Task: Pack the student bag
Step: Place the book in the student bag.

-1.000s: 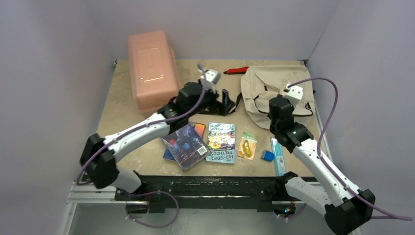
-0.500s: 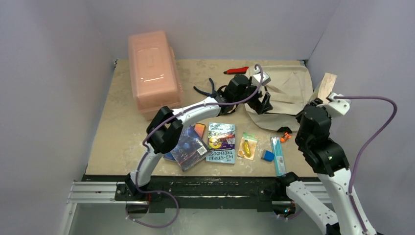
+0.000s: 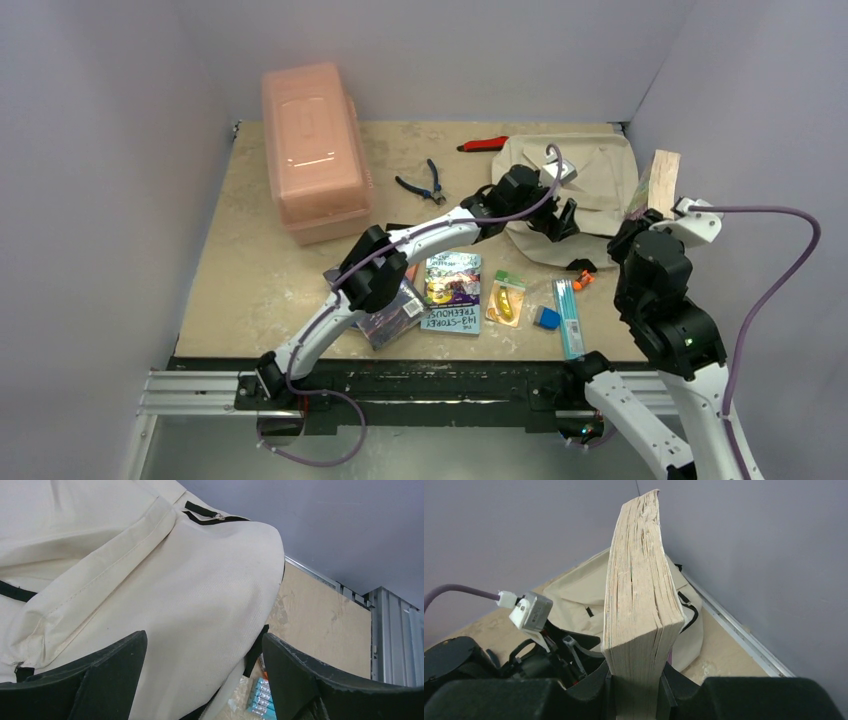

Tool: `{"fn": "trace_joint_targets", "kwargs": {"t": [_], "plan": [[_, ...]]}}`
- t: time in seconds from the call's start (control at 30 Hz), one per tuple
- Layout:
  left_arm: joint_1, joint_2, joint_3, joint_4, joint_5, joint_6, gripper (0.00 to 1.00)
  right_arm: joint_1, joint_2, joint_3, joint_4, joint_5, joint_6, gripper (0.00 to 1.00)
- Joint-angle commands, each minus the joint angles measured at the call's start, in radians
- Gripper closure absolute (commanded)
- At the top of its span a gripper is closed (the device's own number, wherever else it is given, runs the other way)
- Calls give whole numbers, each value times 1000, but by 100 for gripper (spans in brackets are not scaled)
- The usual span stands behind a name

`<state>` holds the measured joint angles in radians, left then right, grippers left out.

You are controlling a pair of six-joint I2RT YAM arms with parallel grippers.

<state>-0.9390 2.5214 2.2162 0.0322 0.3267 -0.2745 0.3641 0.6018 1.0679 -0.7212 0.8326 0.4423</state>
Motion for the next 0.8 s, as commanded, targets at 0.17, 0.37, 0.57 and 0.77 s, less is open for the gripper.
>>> {"fn": "trace_joint_targets", "kwargs": {"t": [0.17, 0.37, 0.57, 0.77], "plan": [[-6, 80, 134, -23, -52, -63, 15, -1, -12, 31, 75, -78, 4, 100], [-9, 85, 164, -75, -108, -61, 32, -1, -31, -14, 72, -93, 13, 100], [-4, 16, 112, -65, -174, -85, 75, -1, -33, -14, 7, -115, 0, 100], [17, -27, 155, -97, -204, -151, 100, -1, -23, 7, -129, -289, 91, 100]]}}
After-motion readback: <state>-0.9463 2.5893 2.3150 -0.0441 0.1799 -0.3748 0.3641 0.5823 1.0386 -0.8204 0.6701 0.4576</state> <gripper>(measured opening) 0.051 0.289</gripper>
